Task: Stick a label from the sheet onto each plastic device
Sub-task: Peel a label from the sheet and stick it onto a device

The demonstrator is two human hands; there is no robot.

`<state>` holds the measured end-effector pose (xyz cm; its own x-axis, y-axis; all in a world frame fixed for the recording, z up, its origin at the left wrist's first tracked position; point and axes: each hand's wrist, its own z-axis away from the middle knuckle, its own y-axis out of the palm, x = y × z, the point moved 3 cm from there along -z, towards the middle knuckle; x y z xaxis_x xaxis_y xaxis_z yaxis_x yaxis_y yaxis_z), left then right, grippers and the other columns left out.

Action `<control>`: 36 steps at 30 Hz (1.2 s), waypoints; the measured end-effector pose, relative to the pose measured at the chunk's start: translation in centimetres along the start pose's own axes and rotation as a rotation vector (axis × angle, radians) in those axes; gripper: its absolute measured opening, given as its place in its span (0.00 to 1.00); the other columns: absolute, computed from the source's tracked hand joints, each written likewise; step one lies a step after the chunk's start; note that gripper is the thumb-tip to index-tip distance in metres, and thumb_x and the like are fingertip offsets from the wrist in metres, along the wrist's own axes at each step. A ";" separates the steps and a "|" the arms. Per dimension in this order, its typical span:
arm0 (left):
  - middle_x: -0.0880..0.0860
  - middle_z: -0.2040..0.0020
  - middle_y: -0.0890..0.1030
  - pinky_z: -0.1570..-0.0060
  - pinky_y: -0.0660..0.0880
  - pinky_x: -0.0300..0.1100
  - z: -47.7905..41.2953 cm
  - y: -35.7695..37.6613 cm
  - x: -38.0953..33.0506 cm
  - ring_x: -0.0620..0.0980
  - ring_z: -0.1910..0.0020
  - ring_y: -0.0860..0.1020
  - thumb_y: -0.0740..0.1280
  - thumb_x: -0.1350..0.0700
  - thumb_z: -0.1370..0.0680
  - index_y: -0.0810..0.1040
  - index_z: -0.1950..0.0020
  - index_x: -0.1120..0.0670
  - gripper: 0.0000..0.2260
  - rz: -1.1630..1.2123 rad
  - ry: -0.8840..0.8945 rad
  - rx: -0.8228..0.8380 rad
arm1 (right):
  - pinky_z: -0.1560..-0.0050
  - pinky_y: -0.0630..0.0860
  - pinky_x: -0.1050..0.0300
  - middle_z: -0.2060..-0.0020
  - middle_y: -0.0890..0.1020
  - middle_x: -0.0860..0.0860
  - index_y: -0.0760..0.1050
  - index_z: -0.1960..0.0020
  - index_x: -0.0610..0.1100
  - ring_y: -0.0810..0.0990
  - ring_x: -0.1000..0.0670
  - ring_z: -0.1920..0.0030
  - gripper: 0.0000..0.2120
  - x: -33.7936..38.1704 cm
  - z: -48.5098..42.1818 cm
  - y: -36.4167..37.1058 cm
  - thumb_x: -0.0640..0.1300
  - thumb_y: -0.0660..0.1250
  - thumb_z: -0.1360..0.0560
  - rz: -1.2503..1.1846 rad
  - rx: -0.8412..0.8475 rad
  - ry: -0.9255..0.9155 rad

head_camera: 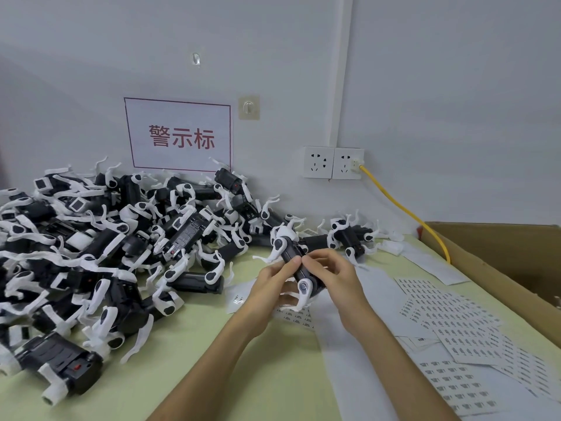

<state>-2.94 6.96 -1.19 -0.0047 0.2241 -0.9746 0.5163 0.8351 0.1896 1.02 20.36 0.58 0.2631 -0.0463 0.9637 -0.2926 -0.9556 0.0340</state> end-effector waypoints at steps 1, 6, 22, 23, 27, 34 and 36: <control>0.55 0.57 0.83 0.65 0.75 0.38 0.0 0.1 0.1 0.50 0.61 0.80 0.72 0.43 0.24 0.83 0.45 0.56 0.18 -0.002 -0.001 0.011 | 0.61 0.76 0.61 0.61 0.83 0.51 0.81 0.53 0.44 0.81 0.55 0.59 0.06 0.1 0.0 -0.1 0.46 0.73 0.25 -0.004 -0.023 0.006; 0.53 0.59 0.86 0.62 0.78 0.39 0.2 0.8 0.3 0.49 0.63 0.82 0.73 0.45 0.26 0.87 0.51 0.50 0.11 -0.116 0.020 0.089 | 0.57 0.75 0.57 0.62 0.81 0.49 0.80 0.56 0.42 0.79 0.52 0.61 0.10 0.3 0.1 -0.5 0.48 0.73 0.25 -0.061 -0.093 0.042; 0.64 0.36 0.80 0.43 0.78 0.49 1.0 1.0 -0.3 0.62 0.38 0.80 0.63 0.47 0.21 0.77 0.30 0.57 0.23 0.210 -0.068 0.230 | 0.57 0.77 0.61 0.57 0.84 0.52 0.84 0.55 0.49 0.82 0.54 0.55 0.08 0.8 0.1 -0.2 0.39 0.68 0.22 -0.240 0.135 0.077; 0.62 0.36 0.81 0.44 0.78 0.48 1.0 0.9 -0.3 0.60 0.39 0.80 0.64 0.47 0.21 0.77 0.30 0.57 0.22 0.239 -0.067 0.225 | 0.56 0.78 0.62 0.56 0.85 0.53 0.85 0.54 0.50 0.83 0.55 0.54 0.11 0.8 0.0 -0.2 0.38 0.67 0.22 -0.235 0.146 0.068; 0.57 0.38 0.82 0.47 0.79 0.44 0.8 0.8 -0.4 0.55 0.42 0.81 0.66 0.47 0.21 0.79 0.31 0.54 0.21 0.339 -0.056 0.160 | 0.52 0.79 0.62 0.51 0.86 0.53 0.84 0.45 0.49 0.84 0.54 0.46 0.16 0.9 0.0 0.2 0.32 0.65 0.23 -0.219 0.206 0.023; 0.51 0.52 0.85 0.64 0.76 0.35 0.5 0.2 -0.4 0.46 0.57 0.83 0.65 0.39 0.21 0.87 0.49 0.47 0.16 0.192 -0.031 0.013 | 0.50 0.80 0.57 0.50 0.86 0.53 0.82 0.43 0.52 0.84 0.52 0.47 0.11 0.3 0.0 0.3 0.41 0.64 0.19 -0.054 0.076 0.028; 0.51 0.54 0.87 0.66 0.77 0.35 0.3 -0.3 -0.5 0.46 0.58 0.85 0.65 0.39 0.23 0.88 0.56 0.49 0.18 0.231 -0.019 -0.062 | 0.49 0.76 0.57 0.48 0.85 0.52 0.80 0.42 0.52 0.82 0.49 0.46 0.10 -0.7 -0.1 0.3 0.43 0.62 0.17 0.074 -0.006 0.078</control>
<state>-2.85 6.48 -0.74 0.1235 0.4039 -0.9065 0.4487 0.7920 0.4140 0.68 20.16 -0.02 0.1679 -0.0939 0.9813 -0.3146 -0.9485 -0.0369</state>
